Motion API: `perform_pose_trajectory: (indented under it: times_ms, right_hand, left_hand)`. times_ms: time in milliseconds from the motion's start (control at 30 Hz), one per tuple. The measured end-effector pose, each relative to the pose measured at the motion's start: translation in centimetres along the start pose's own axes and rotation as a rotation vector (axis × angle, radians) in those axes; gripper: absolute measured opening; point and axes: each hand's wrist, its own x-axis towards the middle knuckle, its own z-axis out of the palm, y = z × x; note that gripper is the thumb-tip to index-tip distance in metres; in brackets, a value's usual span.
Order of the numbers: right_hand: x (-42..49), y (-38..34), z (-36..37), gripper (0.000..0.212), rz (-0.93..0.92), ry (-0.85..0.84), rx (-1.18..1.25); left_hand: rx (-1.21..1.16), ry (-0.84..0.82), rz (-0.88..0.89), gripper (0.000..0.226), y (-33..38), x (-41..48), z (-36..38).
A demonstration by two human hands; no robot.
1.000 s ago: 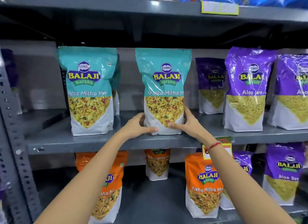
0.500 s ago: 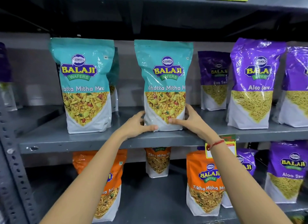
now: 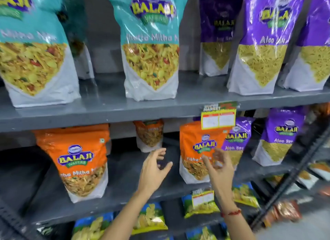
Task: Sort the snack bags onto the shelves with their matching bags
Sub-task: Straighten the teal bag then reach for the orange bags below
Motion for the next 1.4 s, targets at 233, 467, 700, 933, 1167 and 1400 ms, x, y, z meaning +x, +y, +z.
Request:
perform_pose_trajectory:
  times_ms: [233, 467, 700, 933, 1167, 1400]
  right_hand:
    - [1.3, 8.2, -1.9, 0.094, 0.325, -0.282, -0.19]
    - [2.8, 9.4, -1.6, 0.086, 0.31, -0.36, -0.195]
    - [2.5, 8.7, -0.5, 0.081, 0.265, -0.313, -0.204]
    - [1.1, 8.1, 3.5, 0.08, 0.233, -0.333, -0.216]
    - [-1.0, 7.5, 9.4, 0.088, 0.234, -0.443, -0.236]
    - [-3.4, 7.0, 11.9, 0.077, 0.21, -0.451, -0.269]
  left_hand:
    - [0.155, -0.419, -0.243, 0.103, -5.1, 2.7, 7.7]
    - [0.034, -0.449, -0.314, 0.083, -5.8, 3.4, 11.4]
    - [0.016, -0.296, -0.308, 0.058, -6.0, 3.6, 11.1]
    - [0.026, -0.219, -0.317, 0.053, -7.0, 3.4, 6.4]
    - [0.051, -0.149, -0.391, 0.056, -9.7, 2.2, 0.9]
    - [-0.002, -0.14, -0.438, 0.061, -11.5, 1.1, -1.8]
